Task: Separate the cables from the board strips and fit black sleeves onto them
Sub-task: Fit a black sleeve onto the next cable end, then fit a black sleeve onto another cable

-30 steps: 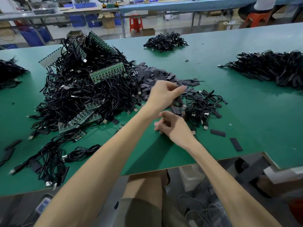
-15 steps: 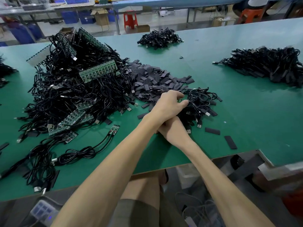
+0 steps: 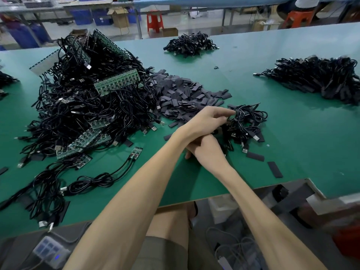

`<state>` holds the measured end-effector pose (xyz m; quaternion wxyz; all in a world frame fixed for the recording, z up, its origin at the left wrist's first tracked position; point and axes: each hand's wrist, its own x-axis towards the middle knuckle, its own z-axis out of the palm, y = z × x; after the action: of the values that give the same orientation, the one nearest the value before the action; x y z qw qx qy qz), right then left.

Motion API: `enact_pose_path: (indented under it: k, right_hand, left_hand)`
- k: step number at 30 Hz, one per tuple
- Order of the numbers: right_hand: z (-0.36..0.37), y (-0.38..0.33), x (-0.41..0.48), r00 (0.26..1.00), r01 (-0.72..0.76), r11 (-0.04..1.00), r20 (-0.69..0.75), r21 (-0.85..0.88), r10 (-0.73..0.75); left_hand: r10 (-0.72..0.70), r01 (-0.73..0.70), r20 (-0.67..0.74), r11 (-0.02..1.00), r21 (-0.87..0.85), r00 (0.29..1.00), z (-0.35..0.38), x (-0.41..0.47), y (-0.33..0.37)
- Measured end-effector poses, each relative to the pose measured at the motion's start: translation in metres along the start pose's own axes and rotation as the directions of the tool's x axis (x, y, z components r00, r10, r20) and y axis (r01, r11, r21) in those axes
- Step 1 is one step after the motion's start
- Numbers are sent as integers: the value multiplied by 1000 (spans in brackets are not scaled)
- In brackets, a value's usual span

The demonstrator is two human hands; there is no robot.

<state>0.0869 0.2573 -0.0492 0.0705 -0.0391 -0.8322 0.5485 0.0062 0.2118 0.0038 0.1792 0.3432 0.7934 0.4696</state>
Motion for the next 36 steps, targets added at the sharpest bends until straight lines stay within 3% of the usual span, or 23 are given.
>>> enact_pose_path:
  k: [3, 6, 9, 12, 15, 17, 19, 24, 29, 31, 33, 36]
  right_hand:
    - [0, -3, -1, 998, 37, 998, 43, -54, -35]
    - [1, -3, -2, 996, 73, 997, 48, -8, -72]
    - [2, 0, -2, 997, 75, 994, 28, 73, -77]
    - [1, 2, -2, 995, 93, 993, 35, 66, -95]
    - [1, 3, -2, 995, 90, 992, 44, 85, -93]
    - [1, 3, -2, 994, 91, 993, 45, 78, -95]
    - [1, 3, -1, 994, 96, 993, 46, 69, -99]
    - [0, 4, -1, 995, 85, 994, 50, 62, -88]
    - [0, 4, -2, 991, 93, 992, 88, 82, -100]
    - [0, 4, -2, 985, 130, 991, 113, 41, -134]
    - [1, 3, -2, 976, 163, 987, 146, 2, -162]
    - [1, 2, -2, 974, 157, 988, 163, 4, -155]
  left_hand:
    - [-29, -23, -190, 964, -263, 981, -8, -18, -8]
    - [-70, -37, -311, 946, -323, 948, -21, -43, -18]
    - [-40, -28, -407, 987, -159, 913, -35, -74, -30]
    - [-9, 96, -488, 983, 154, 873, -46, -111, -43]
    - [-113, 391, -557, 824, 411, 823, -59, -142, -57]
    - [-309, 631, -595, 622, 464, 742, -66, -154, -62]
    - [-415, 719, -600, 528, 453, 683, -69, -160, -64]
    - [-438, 648, -565, 722, 241, 699, -68, -157, -63]
    - [-273, 389, -574, 917, 86, 772, -53, -154, -57]
    - [-215, 271, -552, 962, 20, 806, -43, -151, -55]
    - [-198, 137, -541, 979, -151, 818, -36, -146, -51]
    - [-226, 100, -555, 964, -248, 801, -29, -137, -44]
